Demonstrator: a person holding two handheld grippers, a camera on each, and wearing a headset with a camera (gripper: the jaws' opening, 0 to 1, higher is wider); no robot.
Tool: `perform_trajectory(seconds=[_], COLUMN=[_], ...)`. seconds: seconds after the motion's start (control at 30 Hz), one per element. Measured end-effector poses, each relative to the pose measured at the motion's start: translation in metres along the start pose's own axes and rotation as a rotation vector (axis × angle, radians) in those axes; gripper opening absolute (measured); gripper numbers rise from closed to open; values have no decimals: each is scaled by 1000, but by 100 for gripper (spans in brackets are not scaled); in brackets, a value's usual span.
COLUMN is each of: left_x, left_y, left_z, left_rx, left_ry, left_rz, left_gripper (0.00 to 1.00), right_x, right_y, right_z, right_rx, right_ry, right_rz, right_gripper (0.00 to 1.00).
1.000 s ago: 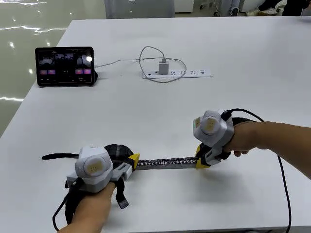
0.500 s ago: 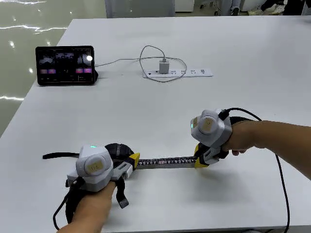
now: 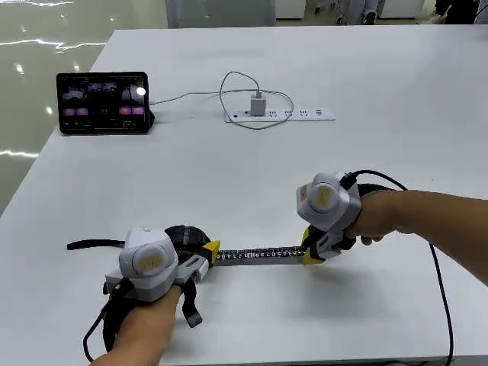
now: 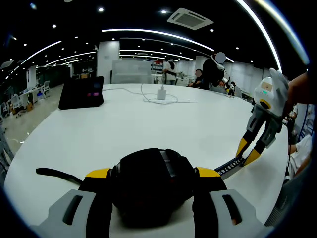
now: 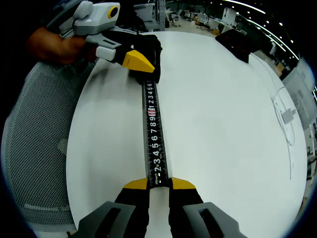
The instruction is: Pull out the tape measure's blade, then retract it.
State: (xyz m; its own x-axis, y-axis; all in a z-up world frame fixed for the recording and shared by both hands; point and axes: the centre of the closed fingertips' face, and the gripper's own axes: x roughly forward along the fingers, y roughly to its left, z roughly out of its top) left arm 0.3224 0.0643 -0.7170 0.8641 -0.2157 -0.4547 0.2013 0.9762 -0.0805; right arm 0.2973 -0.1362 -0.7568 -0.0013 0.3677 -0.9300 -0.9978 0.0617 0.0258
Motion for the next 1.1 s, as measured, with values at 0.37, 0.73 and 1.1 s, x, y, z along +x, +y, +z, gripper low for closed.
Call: perform_trajectory(seconds=[0.37, 0.73, 1.1], left_x=[0, 0, 0], left_y=[0, 1, 1], left_z=[0, 0, 0], left_rx=[0, 1, 2], left_ry=[0, 0, 0], left_rz=[0, 0, -1], left_gripper=[62, 62, 62], right_x=[1, 3, 5], right_y=[1, 1, 2], right_z=[4, 9, 12], right_rx=[-4, -14, -13], right_ry=[10, 15, 13], right_rz=[-1, 7, 7], right_gripper=[11, 11, 11])
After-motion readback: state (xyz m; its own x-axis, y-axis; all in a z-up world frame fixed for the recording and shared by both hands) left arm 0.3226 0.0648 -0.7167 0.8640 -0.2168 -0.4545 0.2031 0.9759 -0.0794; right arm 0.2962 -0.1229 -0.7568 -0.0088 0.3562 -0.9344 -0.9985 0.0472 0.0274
